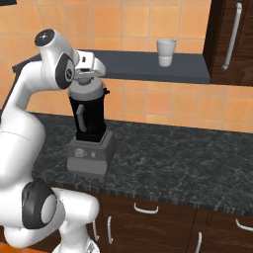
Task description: Close the lid blender by securely placing the lid on top.
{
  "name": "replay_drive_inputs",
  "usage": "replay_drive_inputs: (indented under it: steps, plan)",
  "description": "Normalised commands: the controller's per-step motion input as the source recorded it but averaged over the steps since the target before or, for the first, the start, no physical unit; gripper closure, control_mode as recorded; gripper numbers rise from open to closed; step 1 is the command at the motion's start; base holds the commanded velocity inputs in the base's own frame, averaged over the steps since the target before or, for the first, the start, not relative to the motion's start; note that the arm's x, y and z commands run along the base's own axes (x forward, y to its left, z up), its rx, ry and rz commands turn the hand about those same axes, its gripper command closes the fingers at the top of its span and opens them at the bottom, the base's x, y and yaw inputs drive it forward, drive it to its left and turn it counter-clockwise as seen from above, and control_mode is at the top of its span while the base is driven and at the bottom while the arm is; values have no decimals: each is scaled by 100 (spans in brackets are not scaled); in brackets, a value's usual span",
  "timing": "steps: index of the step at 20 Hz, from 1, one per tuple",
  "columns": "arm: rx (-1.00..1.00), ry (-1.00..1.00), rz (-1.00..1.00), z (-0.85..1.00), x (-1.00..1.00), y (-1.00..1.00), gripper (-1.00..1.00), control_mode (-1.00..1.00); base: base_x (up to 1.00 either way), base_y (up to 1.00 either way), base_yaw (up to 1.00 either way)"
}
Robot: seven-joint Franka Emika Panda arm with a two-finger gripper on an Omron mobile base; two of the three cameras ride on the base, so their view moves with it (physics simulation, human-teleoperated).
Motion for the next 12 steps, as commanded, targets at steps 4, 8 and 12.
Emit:
replay_drive_inputs:
  steps: [4,8,12]
  plan:
    - [-9,19,0,-38,22,-7,100,-100,0,0,0]
    - [-7,18,-1,-34,19,-17,-100,-100,0,0,0]
    - [-1,2,-4,-2,-3,-44,-100,-100,0,0,0]
